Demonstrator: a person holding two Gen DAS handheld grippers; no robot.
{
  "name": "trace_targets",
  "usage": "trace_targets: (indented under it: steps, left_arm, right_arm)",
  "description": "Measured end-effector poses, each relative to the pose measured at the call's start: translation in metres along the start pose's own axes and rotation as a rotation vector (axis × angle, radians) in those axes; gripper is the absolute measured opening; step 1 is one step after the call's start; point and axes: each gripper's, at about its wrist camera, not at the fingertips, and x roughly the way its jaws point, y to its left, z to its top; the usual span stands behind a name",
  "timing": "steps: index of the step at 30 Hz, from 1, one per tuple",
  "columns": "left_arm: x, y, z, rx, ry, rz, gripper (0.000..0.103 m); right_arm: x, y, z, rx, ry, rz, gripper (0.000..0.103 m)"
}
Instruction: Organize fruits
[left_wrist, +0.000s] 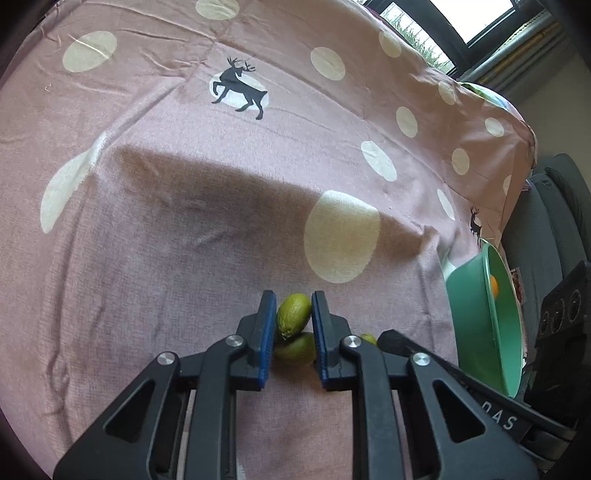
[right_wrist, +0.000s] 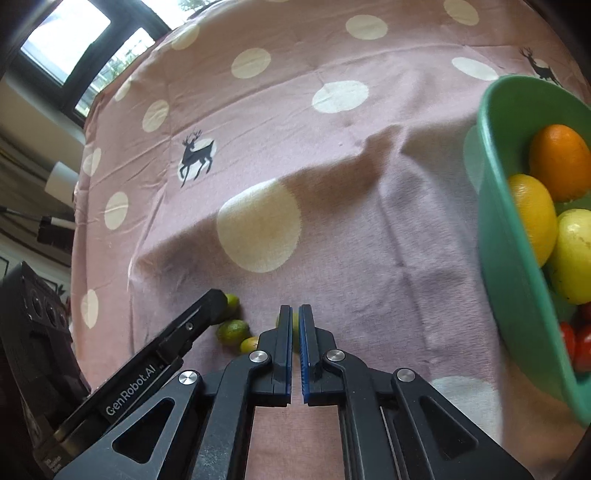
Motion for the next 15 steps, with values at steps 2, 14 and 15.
trace_targets:
  steps: [2,14,15]
  left_arm:
    - [0.001,0.000,-0.001,0.005,0.003,0.002,0.020]
    - [0.005,-0.007,-0.005,0.040,0.006,0.032,0.019]
    - [0.005,-0.007,-0.005,0.038,0.007,0.032,0.019]
  right_arm:
    - [0.003,-0.002,-0.001,0.002,0.021,0.016,0.005]
    - [0.005,-0.005,-0.008,0.017,0.080,0.011,0.005]
    - [0.004,-0.005,-0.007,0.018,0.077,0.016,0.006]
